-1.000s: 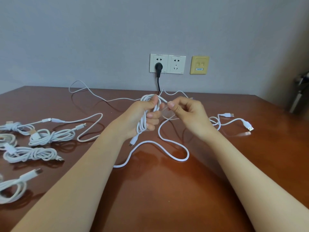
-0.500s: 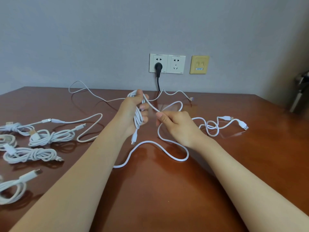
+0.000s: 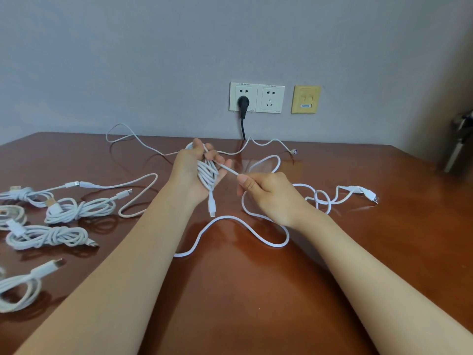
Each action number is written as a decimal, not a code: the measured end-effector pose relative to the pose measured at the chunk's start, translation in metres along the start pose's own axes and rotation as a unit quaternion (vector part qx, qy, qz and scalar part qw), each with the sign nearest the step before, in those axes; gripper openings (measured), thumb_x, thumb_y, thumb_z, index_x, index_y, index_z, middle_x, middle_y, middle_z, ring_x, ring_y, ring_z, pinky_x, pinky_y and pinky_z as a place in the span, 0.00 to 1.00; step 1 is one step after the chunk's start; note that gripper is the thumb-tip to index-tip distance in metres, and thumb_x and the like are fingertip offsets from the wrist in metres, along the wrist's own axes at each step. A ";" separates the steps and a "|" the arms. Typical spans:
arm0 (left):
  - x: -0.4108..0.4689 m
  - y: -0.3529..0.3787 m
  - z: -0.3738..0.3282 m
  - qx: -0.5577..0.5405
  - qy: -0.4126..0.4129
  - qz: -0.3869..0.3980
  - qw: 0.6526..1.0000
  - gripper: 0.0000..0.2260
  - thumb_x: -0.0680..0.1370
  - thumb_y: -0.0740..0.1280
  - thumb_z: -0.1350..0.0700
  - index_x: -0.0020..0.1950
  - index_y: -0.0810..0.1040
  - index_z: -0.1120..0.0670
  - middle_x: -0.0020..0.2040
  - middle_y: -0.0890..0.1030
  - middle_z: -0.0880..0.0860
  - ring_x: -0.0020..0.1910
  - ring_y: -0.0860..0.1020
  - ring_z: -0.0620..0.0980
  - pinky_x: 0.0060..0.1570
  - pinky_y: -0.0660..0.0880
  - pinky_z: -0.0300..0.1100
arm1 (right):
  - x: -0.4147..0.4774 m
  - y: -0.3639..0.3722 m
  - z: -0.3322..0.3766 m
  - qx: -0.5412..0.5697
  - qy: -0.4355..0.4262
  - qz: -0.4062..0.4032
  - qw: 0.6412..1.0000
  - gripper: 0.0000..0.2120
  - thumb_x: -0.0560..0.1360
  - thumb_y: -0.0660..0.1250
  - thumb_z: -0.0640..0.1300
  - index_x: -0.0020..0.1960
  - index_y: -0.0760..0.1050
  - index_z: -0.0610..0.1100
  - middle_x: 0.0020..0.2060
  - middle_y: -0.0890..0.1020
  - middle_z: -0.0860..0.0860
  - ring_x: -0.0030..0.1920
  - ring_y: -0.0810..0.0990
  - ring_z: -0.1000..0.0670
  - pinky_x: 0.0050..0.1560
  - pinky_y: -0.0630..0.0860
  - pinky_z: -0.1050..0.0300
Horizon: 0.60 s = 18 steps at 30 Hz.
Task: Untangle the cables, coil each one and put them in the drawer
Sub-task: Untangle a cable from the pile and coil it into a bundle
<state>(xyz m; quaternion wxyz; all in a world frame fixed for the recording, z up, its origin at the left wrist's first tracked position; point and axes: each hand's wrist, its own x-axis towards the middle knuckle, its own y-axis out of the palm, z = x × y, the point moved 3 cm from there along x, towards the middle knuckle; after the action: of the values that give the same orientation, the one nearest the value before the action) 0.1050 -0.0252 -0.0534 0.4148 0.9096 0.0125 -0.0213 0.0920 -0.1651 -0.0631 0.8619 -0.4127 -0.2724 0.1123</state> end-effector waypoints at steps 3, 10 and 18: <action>0.003 -0.002 -0.003 -0.036 0.004 -0.009 0.999 0.18 0.83 0.53 0.52 0.34 0.66 0.56 0.20 0.62 0.48 0.17 0.63 0.44 0.23 0.68 0.32 | -0.001 0.000 0.001 -0.028 -0.001 0.020 0.999 0.20 0.80 0.54 0.55 0.42 0.78 0.44 0.24 0.70 0.52 0.32 0.71 0.52 0.36 0.66 0.56; 0.008 -0.018 -0.021 0.012 0.028 -0.054 0.998 0.17 0.83 0.53 0.53 0.34 0.65 0.55 0.19 0.61 0.47 0.16 0.57 0.43 0.17 0.58 0.30 | -0.002 -0.003 -0.006 -0.087 0.000 0.048 0.995 0.15 0.79 0.56 0.56 0.35 0.63 0.53 0.30 0.71 0.52 0.38 0.70 0.47 0.35 0.63 0.56; 0.005 -0.013 -0.017 0.135 0.029 -0.066 0.988 0.15 0.82 0.58 0.51 0.37 0.67 0.55 0.18 0.62 0.47 0.16 0.58 0.43 0.19 0.59 0.28 | 0.001 -0.006 -0.004 -0.010 -0.041 0.014 0.999 0.13 0.77 0.62 0.52 0.34 0.68 0.56 0.26 0.69 0.54 0.33 0.68 0.53 0.37 0.65 0.55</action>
<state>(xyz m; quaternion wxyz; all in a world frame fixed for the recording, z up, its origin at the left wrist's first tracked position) 0.1101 -0.0042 -0.0522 0.2852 0.9547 0.0811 -0.0235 0.0946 -0.1710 -0.0604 0.8443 -0.4196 -0.3033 0.1383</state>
